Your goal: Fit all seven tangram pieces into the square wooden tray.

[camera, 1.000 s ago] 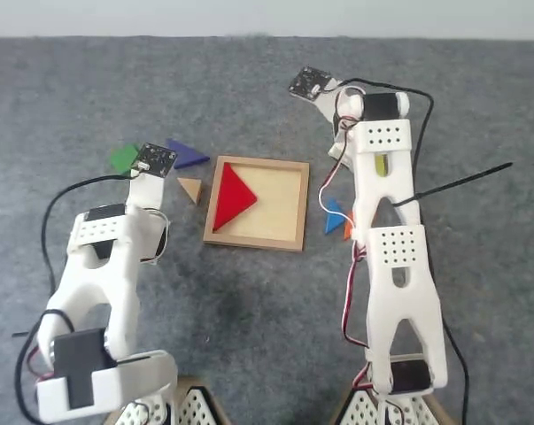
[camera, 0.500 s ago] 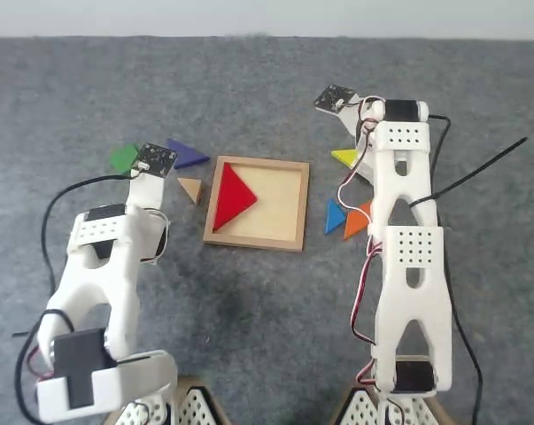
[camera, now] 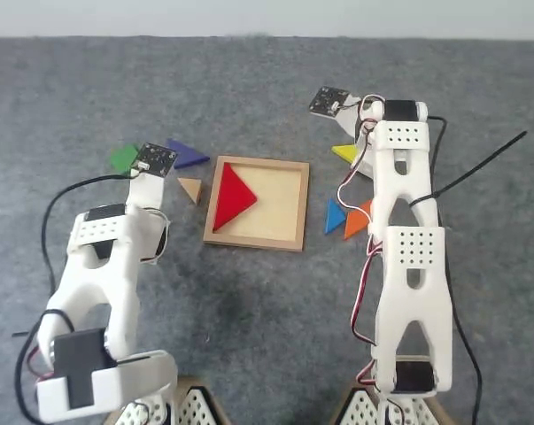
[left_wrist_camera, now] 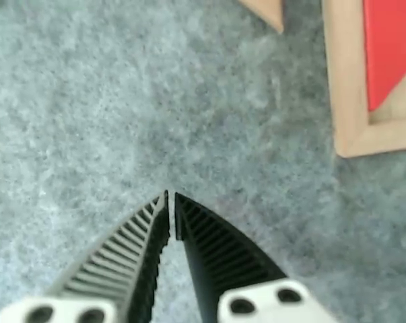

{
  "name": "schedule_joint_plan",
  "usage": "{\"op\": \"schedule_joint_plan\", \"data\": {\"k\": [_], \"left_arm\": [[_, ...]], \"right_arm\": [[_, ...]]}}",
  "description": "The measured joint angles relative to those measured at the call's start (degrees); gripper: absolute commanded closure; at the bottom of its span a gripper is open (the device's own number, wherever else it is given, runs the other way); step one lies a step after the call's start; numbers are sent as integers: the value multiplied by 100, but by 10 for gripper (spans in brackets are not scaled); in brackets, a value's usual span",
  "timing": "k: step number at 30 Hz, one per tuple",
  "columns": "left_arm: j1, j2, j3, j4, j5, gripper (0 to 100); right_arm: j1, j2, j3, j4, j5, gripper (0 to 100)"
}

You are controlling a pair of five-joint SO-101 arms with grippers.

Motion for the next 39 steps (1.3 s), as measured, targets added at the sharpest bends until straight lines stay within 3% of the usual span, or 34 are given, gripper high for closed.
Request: {"op": "schedule_joint_plan", "data": {"k": [11,31,37,39], "left_arm": [[0,-18,26,-18,0,986],[0,-53,114,-35,0,986],[0,-53,114,-35,0,986],[0,-53,114,-35,0,986]], "right_arm": [[-53,-18,-149,475,967,715],[-62,0,-440,888,1125,715],[-158,0,-448,949,1125,859],[-193,0,-466,985,1125,846]]}}
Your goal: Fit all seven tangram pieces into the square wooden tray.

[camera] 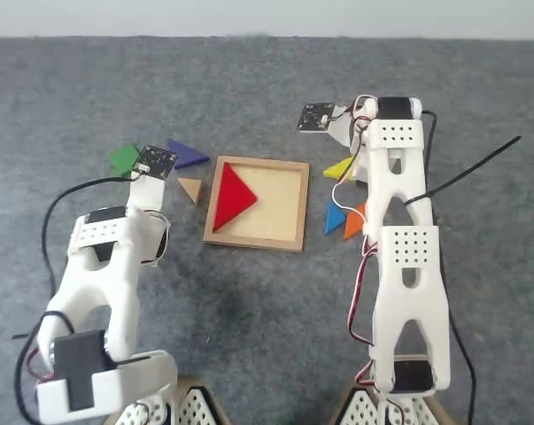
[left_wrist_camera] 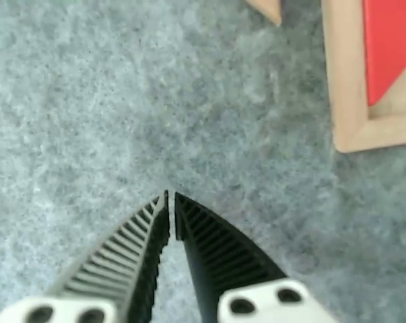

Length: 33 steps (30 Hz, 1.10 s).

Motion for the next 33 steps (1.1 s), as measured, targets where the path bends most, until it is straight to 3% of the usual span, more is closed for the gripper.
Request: {"op": "schedule_joint_plan", "data": {"k": [9,14,23,33], "left_arm": [[0,0,0,0,0,986],[0,0,0,0,0,986],[0,0,0,0,0,986],[0,0,0,0,0,986]], "right_arm": [[-62,0,-26,0,0,779],[-123,9,-220,0,0,673],[-932,9,-721,0,9,675],[-484,9,-237,-141,88,669]]}}
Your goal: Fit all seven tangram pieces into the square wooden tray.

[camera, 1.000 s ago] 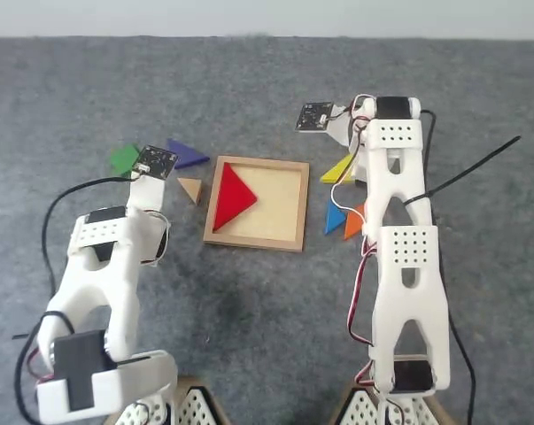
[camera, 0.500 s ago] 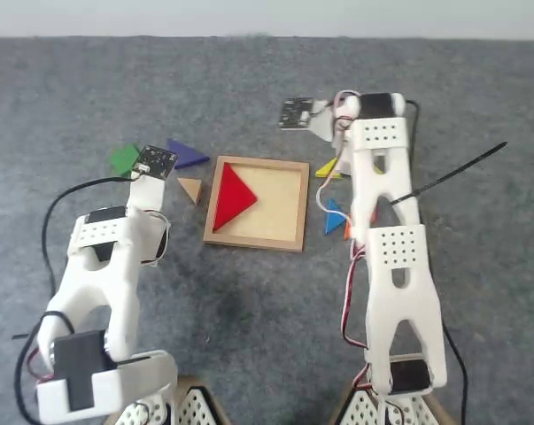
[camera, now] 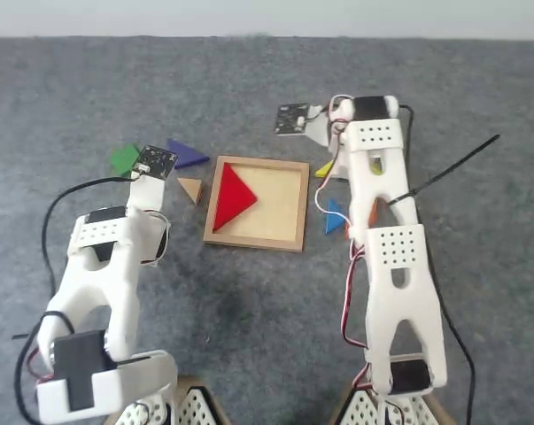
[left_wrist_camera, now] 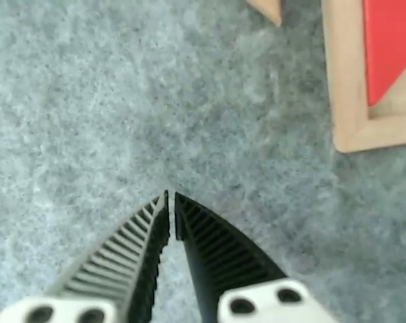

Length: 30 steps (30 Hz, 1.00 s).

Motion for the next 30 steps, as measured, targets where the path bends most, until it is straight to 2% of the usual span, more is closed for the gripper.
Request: {"op": "schedule_joint_plan", "data": {"k": [4,21,27,30], "left_arm": [[0,0,0,0,0,986],[0,0,0,0,0,986],[0,0,0,0,0,986],[0,0,0,0,0,986]], "right_arm": [[123,0,149,35,123,637],[53,290,176,-123,501,641],[53,413,79,-123,677,779],[53,413,79,-132,677,782]]}}
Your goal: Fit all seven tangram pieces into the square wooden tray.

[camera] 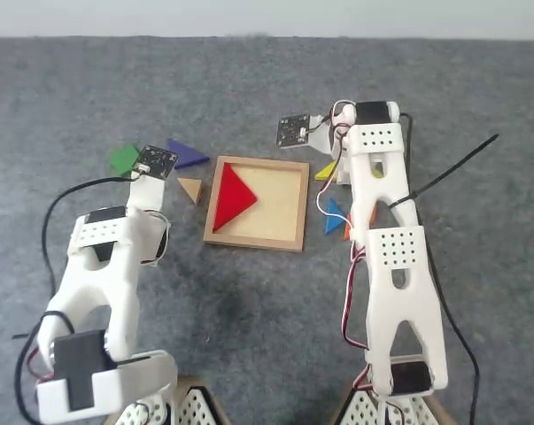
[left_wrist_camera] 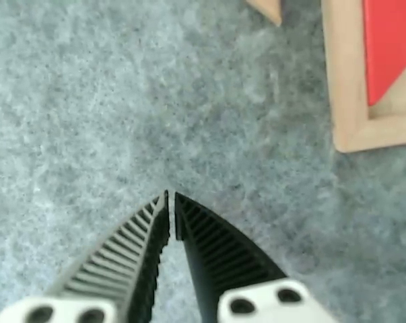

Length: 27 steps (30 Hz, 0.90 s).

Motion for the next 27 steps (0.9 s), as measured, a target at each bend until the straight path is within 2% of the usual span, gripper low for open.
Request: {"op": "schedule_joint_plan", "data": {"k": [17,22,27], "left_arm": [[0,0,0,0,0,986],[0,0,0,0,0,986],[0,0,0,0,0,986]], "right_arm": [[9,26,-325,299,-62,786],[0,-62,-299,325,-334,786],[-53,-246,-273,334,-1081,786]]}}
